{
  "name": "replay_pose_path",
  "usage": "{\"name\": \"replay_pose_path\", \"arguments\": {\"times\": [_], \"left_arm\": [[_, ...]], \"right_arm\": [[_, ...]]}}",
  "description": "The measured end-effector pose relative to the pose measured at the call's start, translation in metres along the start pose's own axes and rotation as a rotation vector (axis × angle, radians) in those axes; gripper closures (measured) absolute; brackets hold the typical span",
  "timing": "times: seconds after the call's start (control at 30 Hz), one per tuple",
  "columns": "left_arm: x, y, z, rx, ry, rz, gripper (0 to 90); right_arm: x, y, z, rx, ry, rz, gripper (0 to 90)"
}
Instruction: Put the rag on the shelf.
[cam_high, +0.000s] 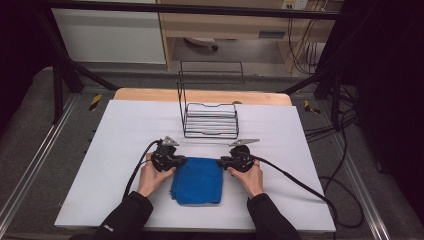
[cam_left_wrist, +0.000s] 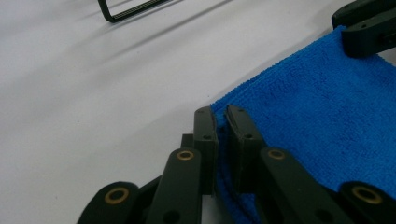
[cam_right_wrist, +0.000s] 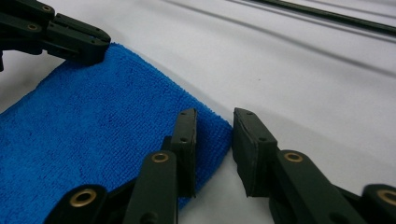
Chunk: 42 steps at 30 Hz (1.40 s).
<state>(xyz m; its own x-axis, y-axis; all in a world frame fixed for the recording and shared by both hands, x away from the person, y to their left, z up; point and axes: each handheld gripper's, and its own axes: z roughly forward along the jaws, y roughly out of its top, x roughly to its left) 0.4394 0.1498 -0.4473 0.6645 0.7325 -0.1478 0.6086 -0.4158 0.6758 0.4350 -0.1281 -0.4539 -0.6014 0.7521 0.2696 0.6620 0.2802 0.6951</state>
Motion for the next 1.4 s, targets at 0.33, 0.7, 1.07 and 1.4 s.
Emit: {"name": "replay_pose_path", "arguments": {"times": [0.33, 0.7, 1.07, 1.4], "left_arm": [[0.003, 0.0, 0.0, -0.004, -0.022, -0.027, 83.7], [0.002, 0.001, -0.009, -0.027, -0.02, -0.031, 84.9], [-0.002, 0.004, -0.029, -0.1, -0.028, -0.03, 85.0], [-0.012, 0.003, -0.047, -0.176, -0.014, 0.005, 85.0]], "right_arm": [[-0.001, 0.001, 0.0, 0.032, 0.039, 0.052, 84.5], [0.004, 0.003, -0.009, -0.012, 0.042, 0.041, 86.0], [0.01, 0.007, -0.022, -0.087, 0.055, 0.0, 86.1], [0.016, 0.013, -0.036, -0.145, 0.063, -0.044, 86.3]]}}
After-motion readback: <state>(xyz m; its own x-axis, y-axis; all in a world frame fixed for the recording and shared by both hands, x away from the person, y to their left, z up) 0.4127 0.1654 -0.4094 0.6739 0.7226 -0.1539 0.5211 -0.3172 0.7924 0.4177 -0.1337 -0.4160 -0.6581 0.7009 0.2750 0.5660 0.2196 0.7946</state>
